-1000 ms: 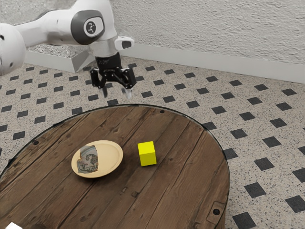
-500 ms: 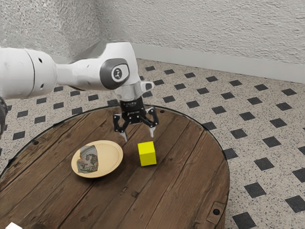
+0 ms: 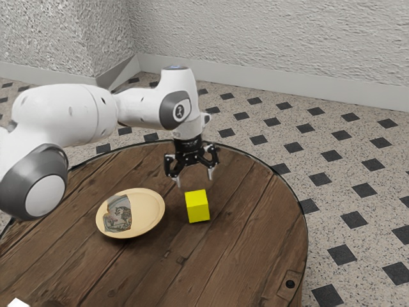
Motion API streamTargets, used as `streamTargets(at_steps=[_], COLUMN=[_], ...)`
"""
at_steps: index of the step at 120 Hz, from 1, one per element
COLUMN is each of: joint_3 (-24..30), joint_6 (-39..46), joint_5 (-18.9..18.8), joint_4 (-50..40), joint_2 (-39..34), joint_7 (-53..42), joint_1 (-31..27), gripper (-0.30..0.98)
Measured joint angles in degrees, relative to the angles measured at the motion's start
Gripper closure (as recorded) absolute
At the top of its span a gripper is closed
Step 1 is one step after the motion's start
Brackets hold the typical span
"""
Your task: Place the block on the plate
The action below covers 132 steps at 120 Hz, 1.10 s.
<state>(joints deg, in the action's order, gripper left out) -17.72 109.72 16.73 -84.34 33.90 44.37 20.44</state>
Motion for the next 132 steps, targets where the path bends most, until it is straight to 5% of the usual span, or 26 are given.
streamTargets(at_steps=[105,132], joint_3=[0.2,-0.1], joint_6=[5.8,6.0], joint_5=[3.7,3.9], joint_4=[-6.0,-5.6], joint_2=[3.4,3.9], joint_7=[6.0,6.6], joint_1=[2.3,2.2], gripper=[0.01,0.19])
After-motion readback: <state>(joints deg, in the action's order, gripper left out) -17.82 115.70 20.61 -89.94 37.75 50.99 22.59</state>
